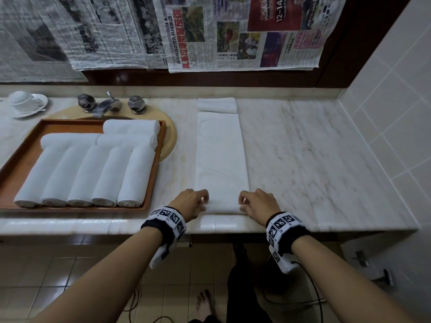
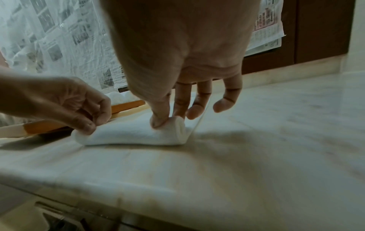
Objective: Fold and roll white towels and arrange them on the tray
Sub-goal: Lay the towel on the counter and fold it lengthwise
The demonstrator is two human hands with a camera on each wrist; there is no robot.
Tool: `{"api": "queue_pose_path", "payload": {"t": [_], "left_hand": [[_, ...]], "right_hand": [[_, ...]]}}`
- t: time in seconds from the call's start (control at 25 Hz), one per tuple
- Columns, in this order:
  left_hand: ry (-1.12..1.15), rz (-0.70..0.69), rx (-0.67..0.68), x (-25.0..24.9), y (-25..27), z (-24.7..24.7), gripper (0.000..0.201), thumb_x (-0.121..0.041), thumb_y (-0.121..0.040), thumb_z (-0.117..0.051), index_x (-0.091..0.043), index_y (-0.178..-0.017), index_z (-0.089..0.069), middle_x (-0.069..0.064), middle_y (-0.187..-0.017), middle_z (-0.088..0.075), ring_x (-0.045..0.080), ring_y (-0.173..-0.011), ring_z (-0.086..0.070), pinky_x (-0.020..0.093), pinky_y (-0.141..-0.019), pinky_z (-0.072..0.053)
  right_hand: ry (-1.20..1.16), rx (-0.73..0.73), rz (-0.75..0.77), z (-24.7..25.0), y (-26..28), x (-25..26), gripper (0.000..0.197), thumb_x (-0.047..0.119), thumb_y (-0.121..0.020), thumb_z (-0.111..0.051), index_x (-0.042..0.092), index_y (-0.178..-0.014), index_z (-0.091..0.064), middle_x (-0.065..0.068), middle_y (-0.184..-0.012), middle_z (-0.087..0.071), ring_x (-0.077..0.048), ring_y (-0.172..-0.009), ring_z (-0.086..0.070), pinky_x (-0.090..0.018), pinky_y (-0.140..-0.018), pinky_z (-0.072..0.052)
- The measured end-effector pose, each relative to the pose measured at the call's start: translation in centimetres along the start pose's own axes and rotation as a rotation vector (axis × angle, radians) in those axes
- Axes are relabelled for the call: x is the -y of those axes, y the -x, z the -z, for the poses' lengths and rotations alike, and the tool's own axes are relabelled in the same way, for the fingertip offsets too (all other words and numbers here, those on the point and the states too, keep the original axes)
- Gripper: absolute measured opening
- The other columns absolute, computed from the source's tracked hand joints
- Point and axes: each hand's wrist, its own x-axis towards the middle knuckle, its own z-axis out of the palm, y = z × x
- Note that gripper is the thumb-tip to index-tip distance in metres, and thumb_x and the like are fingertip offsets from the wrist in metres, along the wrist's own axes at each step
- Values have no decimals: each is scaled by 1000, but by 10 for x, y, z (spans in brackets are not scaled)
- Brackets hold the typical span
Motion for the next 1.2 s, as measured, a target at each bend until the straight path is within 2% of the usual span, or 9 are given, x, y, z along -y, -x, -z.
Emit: {"api": "queue_pose_path", "payload": {"t": [0.16, 0.32, 0.4, 0.56, 0.68, 0.8, 0.96, 1.08, 1.2], "left_hand": [[3, 116, -5, -8, -12, 2, 10, -9, -88, -66, -18, -92, -70, 0, -91, -68, 18, -84, -64, 27, -77, -52], [-56, 83, -128, -18, -7, -9, 18, -3, -89, -57, -13, -92, -73, 3, -97, -63, 24, -86, -61, 28, -73, -47], [-49, 58, -161, -20, -1, -13, 20, -9, -91, -53, -12, -96, -73, 4, -99, -64, 24, -87, -61, 29, -74, -47], [-76, 20, -149, -18, 5, -18, 31, -36, -85, -65, -12, -104, -69, 2, -104, -60, 20, -100, -53, 30, -81, -45], [-157, 39, -135, -20, -1, -20, 30, -33, -90, -61, -13, -112, -65, 0, -111, -58, 19, -106, -48, 27, -86, -43], [-295, -3, -130, -20, -4, -15, 30, -34, -95, -51, -16, -116, -62, 0, -115, -58, 21, -109, -47, 31, -90, -38], [-362, -76, -62, -12, -1, -3, 31, -36, -99, -46, -21, -123, -59, -3, -116, -61, 19, -111, -46, 33, -91, -32], [-247, -55, -29, -9, -2, 3, 28, -38, -98, -50, -24, -122, -57, -5, -111, -66, 16, -107, -49, 33, -92, -32], [-199, 7, -55, -12, -7, 5, 18, -34, -97, -53, -26, -110, -62, -5, -102, -68, 16, -102, -52, 32, -88, -34]], "right_hand": [[36, -58, -55, 2, -5, 5, 13, 28, -93, -58, 24, -95, -70, 5, -93, -62, -16, -99, -53, -32, -81, -46], [-10, -134, 54, -9, -5, 12, 17, 9, -92, -53, 12, -94, -70, -2, -97, -63, -21, -92, -58, -30, -72, -46], [-43, -145, 95, -17, -2, 14, 17, 7, -89, -54, 7, -91, -71, -5, -95, -64, -24, -90, -60, -33, -74, -47], [-45, -122, 125, -22, 0, 11, 25, 27, -82, -68, 8, -97, -67, -3, -100, -60, -18, -97, -52, -32, -80, -46], [16, -96, 157, -21, -3, 8, 22, 19, -85, -64, 8, -104, -66, -4, -105, -60, -21, -104, -51, -31, -81, -46], [68, -113, 187, -19, -6, 5, 21, 18, -87, -59, 8, -103, -69, -6, -102, -64, -27, -103, -52, -37, -81, -45], [12, 83, 125, -6, -9, -1, 26, 21, -95, -54, 16, -117, -66, -2, -113, -63, -21, -109, -53, -33, -92, -40], [-237, 84, 31, 2, -9, -4, 18, 18, -88, -66, 17, -106, -68, -3, -103, -66, -18, -93, -61, -29, -88, -48], [-192, -5, 39, 3, -12, -3, 4, 13, -84, -69, 15, -87, -68, 1, -91, -64, -17, -85, -59, -30, -79, -47]]}}
